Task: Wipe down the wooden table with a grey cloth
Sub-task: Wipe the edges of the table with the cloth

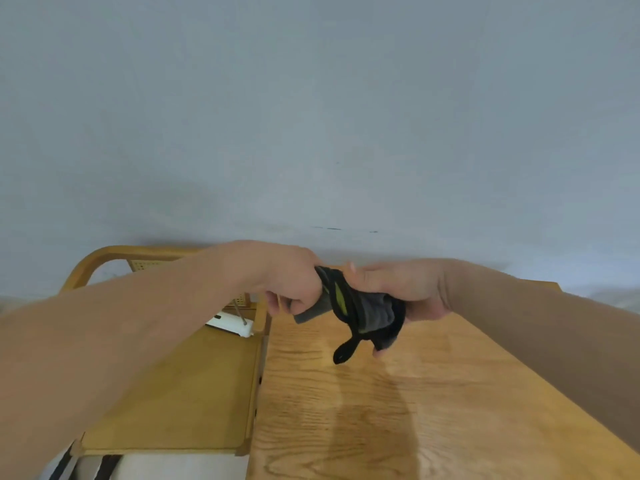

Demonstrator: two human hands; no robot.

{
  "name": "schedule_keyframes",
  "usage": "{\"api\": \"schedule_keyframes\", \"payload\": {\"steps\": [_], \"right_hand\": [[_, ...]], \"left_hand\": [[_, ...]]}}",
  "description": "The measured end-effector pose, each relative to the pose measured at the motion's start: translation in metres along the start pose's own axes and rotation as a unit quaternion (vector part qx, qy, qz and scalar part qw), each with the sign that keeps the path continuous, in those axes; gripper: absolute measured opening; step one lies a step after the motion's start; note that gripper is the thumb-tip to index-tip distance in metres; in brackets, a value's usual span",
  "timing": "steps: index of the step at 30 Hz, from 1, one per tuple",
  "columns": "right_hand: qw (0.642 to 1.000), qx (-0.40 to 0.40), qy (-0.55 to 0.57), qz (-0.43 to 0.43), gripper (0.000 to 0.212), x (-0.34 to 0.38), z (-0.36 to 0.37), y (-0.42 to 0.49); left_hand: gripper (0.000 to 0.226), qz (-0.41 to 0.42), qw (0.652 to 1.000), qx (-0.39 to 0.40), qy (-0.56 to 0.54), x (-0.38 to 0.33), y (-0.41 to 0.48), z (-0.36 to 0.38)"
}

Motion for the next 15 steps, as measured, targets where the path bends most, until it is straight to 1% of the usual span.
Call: {"api": "schedule_keyframes", "payload": {"steps": [1,2,4,6,7,9,10,11,12,13,15], "right_hand": [[1.000,0.003,-0.025,0.006,0.051,0.002,0.000,0.001],[0.997,-0.003,-0.073,0.003,0.048,0.004,0.001,0.003],[0.974,-0.052,-0.217,-0.027,0.051,0.010,0.002,0.010],[0.932,-0.136,-0.328,-0.071,0.048,0.022,0.002,0.021],[0.905,-0.187,-0.371,-0.086,0.047,0.028,0.002,0.023],[0.831,-0.277,-0.468,-0.114,0.043,0.043,-0.001,0.022],[0.799,-0.299,-0.506,-0.124,0.040,0.049,0.000,0.022],[0.783,-0.307,-0.526,-0.128,0.037,0.051,0.000,0.022],[0.782,-0.308,-0.528,-0.121,0.036,0.051,-0.002,0.023],[0.791,-0.305,-0.519,-0.109,0.036,0.047,-0.004,0.024],[0.817,-0.302,-0.485,-0.080,0.039,0.038,-0.011,0.029]], "left_hand": [[0.030,-0.001,1.000,0.012,0.007,0.001,0.003,0.001],[0.032,-0.002,1.000,0.026,0.017,0.002,0.006,0.004],[0.040,-0.015,0.998,0.059,0.035,0.006,0.013,0.008],[0.038,-0.041,0.995,0.088,0.026,0.012,0.019,0.006],[0.032,-0.053,0.994,0.099,0.005,0.016,0.021,0.004],[0.016,-0.074,0.989,0.113,-0.053,0.020,0.022,0.001],[0.013,-0.081,0.987,0.115,-0.078,0.022,0.023,0.000],[0.012,-0.083,0.985,0.114,-0.096,0.024,0.023,0.000],[0.013,-0.082,0.985,0.111,-0.108,0.024,0.024,0.002],[0.015,-0.078,0.985,0.105,-0.111,0.023,0.026,0.003],[0.027,-0.057,0.990,0.074,-0.108,0.024,0.035,0.007]]}}
Point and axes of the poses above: each hand's wrist, its own y-axis towards the middle knuckle, its own z-axis out of the palm, x = y × z, the point moved 7 cm from there along y, towards the middle knuckle, and after that the axes turned 11 degrees about -x, right-handed, at the moved point
